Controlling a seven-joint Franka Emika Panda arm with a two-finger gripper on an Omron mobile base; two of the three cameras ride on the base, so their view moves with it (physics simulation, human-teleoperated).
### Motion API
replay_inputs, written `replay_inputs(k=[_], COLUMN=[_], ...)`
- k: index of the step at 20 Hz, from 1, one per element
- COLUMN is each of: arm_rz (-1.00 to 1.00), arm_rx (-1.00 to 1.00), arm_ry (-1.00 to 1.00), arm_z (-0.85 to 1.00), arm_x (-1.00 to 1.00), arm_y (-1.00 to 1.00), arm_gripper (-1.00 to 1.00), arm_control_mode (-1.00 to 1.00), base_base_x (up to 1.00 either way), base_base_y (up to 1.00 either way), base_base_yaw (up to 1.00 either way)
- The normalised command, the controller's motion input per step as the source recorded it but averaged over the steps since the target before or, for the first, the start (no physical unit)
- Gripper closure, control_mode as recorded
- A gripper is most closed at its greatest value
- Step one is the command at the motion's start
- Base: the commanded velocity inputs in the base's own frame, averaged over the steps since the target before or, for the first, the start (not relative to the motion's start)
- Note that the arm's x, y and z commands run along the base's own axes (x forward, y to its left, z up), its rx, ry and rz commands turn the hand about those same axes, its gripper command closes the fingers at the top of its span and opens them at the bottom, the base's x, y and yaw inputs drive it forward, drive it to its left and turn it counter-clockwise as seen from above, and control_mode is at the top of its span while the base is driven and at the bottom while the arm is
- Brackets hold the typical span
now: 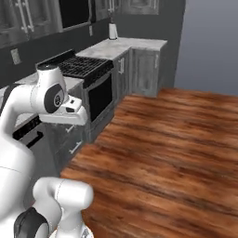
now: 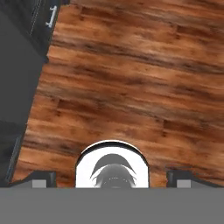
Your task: Pick the jug and jar and place them in the sink. Then turn on the water.
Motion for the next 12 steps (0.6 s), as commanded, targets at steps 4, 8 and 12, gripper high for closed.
replay_inputs(k=[4,8,12], arm_rz=[0.00,0.00,0.00], arm_rx=[0.00,0.00,0.00], arm_ry=[0.00,0.00,0.00], arm_z=[0.00,0.00,0.00], arm_x=[0.00,0.00,0.00], arm_y=[0.00,0.00,0.00], arm_gripper=[-1.00,-1.00,-1.00], arm_control_mode=[1.00,1.00,1.00], base_base_x=[0.00,0.00,0.00], base_base_y=[-0.17,-0.19,-0.16], base_base_yaw=[-0.85,-0.85,-0.86])
